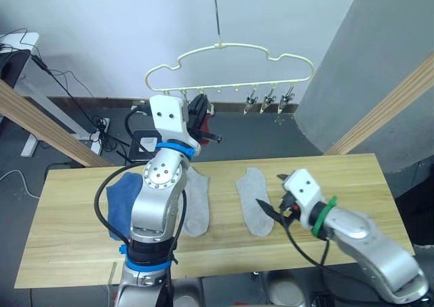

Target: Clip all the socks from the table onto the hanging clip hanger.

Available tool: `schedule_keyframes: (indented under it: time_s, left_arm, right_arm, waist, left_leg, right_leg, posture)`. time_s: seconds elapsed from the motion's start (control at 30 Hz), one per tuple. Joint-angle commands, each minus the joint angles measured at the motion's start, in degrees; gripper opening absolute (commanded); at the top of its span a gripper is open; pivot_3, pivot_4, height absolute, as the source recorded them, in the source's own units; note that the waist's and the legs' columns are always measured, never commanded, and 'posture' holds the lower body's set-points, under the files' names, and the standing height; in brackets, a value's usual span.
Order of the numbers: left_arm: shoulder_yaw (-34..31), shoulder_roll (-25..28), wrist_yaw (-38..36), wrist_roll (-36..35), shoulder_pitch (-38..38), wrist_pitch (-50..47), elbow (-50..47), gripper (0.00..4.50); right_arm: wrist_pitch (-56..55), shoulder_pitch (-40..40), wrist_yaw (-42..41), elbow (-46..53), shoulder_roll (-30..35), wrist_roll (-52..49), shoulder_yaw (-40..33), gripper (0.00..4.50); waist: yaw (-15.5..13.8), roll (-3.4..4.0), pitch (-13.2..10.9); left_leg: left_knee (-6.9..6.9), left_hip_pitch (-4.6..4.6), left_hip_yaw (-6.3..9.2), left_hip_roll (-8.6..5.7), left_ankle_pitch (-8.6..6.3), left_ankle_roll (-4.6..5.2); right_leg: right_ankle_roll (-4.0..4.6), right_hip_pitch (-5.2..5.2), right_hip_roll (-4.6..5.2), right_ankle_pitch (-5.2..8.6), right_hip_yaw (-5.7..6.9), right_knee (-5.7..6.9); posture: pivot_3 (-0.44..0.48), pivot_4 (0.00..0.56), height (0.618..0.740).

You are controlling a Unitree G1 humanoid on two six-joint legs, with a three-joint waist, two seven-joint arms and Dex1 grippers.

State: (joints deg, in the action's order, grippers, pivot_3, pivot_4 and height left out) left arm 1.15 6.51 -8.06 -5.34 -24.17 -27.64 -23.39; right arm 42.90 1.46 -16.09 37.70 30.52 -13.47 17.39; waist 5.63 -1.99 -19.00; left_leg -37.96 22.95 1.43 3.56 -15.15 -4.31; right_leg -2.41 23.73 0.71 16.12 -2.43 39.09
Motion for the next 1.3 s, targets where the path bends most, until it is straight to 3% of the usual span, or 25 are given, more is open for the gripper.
schedule_keyframes:
  time_s: [0.03,0.27,0.47,0.8,1.0,1.07,1.23,1.3]
  left_arm:
    - [-1.02,0.91,-2.61,-3.22,-1.19,-1.14,-3.44,0.00]
    - [-1.70,2.82,-3.76,-4.77,-1.41,-2.61,-4.09,0.00]
    - [-1.97,3.36,-4.11,-4.86,-1.12,-2.78,-3.94,0.00]
    - [-1.98,3.99,-4.32,-5.71,-0.74,-2.97,-4.03,0.00]
    - [-2.70,4.30,-5.51,-8.13,-0.98,-3.60,-4.01,0.00]
    - [-3.35,4.88,-6.30,-9.25,-1.17,-3.83,-3.88,0.00]
    - [-5.32,7.31,-9.78,-13.31,-1.80,-4.52,-3.63,0.00]
    - [-6.89,7.98,-10.50,-15.52,-2.31,-5.49,-3.28,0.00]
  right_arm:
    - [-0.16,1.41,7.71,-6.07,-8.19,6.21,4.57,4.48]
    - [3.32,1.62,16.35,-14.59,-21.28,11.31,4.09,4.48]
    - [4.02,0.07,19.54,-17.70,-25.71,14.68,5.16,4.48]
    - [1.77,-1.39,17.31,-25.10,-31.31,13.74,2.42,4.48]
    - [1.56,-2.14,16.91,-25.05,-31.75,14.32,1.50,2.64]
    - [1.65,-2.19,16.30,-24.16,-30.95,14.41,1.19,1.79]
    - [1.56,-2.18,13.47,-21.03,-27.91,14.29,0.37,0.15]
    - [1.07,-1.89,12.20,-19.47,-26.77,14.38,0.73,0.02]
  waist:
    - [0.06,0.00,0.00]
    - [-0.38,0.00,0.00]
    - [-0.57,0.00,0.00]
    - [-0.54,-0.02,0.03]
    - [-0.54,-0.03,0.04]
    - [-0.55,-0.03,0.04]
    - [-0.56,-0.03,0.04]
    - [-0.59,-0.03,0.04]
  left_leg:
    - [0.00,0.00,-0.01,0.00,0.00,0.00]
    - [0.04,0.08,-0.01,0.00,0.00,-0.01]
    - [0.05,0.10,-0.02,-0.01,-0.01,0.00]
    - [0.07,0.09,-0.01,0.01,-0.01,0.00]
    - [0.07,0.08,-0.01,0.01,-0.01,0.00]
    - [0.08,0.08,-0.02,0.01,-0.01,0.00]
    - [0.08,0.09,-0.02,0.00,-0.01,0.00]
    - [0.08,0.09,-0.03,0.00,-0.01,0.00]
  right_leg:
    - [0.00,0.00,0.00,0.00,-0.01,-0.02]
    - [0.00,0.08,0.04,0.00,0.00,-0.06]
    - [0.00,0.12,0.05,0.00,-0.01,-0.06]
    - [0.00,0.14,0.03,0.00,-0.01,-0.04]
    - [0.00,0.13,0.03,0.00,-0.01,-0.03]
    - [0.00,0.13,0.03,0.00,-0.02,-0.04]
    - [0.00,0.14,0.03,0.00,-0.02,-0.05]
    - [0.00,0.14,0.03,0.00,-0.02,-0.06]
  posture:
    - [-0.212,0.330,0.740]
    - [-0.186,0.324,0.740]
    - [-0.183,0.322,0.740]
    - [-0.180,0.317,0.740]
    - [-0.177,0.322,0.740]
    - [-0.177,0.322,0.740]
    - [-0.180,0.324,0.740]
    - [-0.182,0.326,0.740]
